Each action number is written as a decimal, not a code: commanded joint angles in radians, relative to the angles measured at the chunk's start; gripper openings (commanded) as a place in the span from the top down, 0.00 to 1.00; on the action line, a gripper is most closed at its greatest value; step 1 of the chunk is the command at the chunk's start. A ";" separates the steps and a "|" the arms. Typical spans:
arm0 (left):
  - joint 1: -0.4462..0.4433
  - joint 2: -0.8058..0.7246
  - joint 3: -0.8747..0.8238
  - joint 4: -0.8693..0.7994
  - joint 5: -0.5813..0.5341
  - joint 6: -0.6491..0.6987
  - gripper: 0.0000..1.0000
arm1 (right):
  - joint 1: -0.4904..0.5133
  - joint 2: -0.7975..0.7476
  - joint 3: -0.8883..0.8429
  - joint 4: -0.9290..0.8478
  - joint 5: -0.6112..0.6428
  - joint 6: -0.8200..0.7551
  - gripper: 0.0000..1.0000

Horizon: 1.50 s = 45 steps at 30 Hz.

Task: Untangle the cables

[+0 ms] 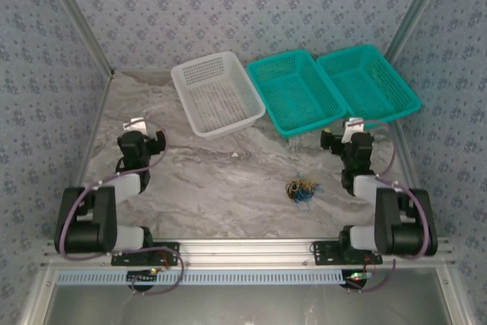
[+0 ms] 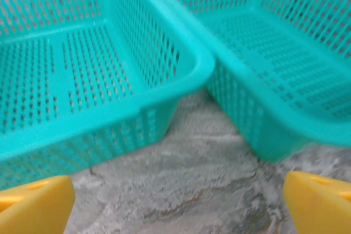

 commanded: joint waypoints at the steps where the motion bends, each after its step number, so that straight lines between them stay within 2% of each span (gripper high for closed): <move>1: -0.030 -0.145 0.048 -0.201 -0.114 -0.073 0.01 | 0.013 -0.144 -0.006 -0.166 0.046 0.081 0.00; 5: -0.066 -0.265 0.126 -0.417 -0.230 -0.223 0.01 | 0.019 -0.299 0.026 -0.388 0.057 0.199 0.00; 7: -0.075 -0.297 0.206 -0.601 -0.288 -0.383 0.01 | 0.020 -0.355 0.081 -0.554 0.044 0.259 0.00; 12: -0.138 -0.312 0.319 -0.868 -0.243 -0.652 0.01 | 0.023 -0.401 0.197 -0.883 -0.046 0.439 0.00; 15: -0.222 -0.306 0.336 -0.946 -0.245 -0.759 0.01 | 0.039 -0.389 0.223 -1.002 -0.165 0.478 0.00; 18: -0.302 -0.292 0.346 -0.984 -0.206 -0.825 0.00 | 0.073 -0.362 0.257 -1.125 -0.216 0.492 0.00; 21: -0.406 -0.284 0.355 -0.966 -0.196 -0.830 0.01 | 0.131 -0.345 0.279 -1.202 -0.231 0.510 0.00; 25: -0.541 -0.280 0.361 -0.921 -0.229 -0.810 0.00 | 0.228 -0.330 0.290 -1.256 -0.172 0.560 0.00; 29: -0.568 -0.252 0.403 -0.957 -0.167 -0.816 0.01 | 0.298 -0.300 0.291 -1.263 -0.183 0.569 0.00; 34: -0.613 -0.210 0.404 -0.882 -0.054 -0.841 0.00 | 0.377 -0.225 0.296 -1.267 -0.179 0.596 0.00; 41: -0.722 -0.158 0.439 -0.856 -0.111 -0.814 0.00 | 0.518 -0.134 0.311 -1.258 -0.066 0.673 0.00; 45: -0.744 -0.147 0.430 -0.823 -0.101 -0.775 0.01 | 0.564 -0.107 0.312 -1.336 0.078 0.728 0.00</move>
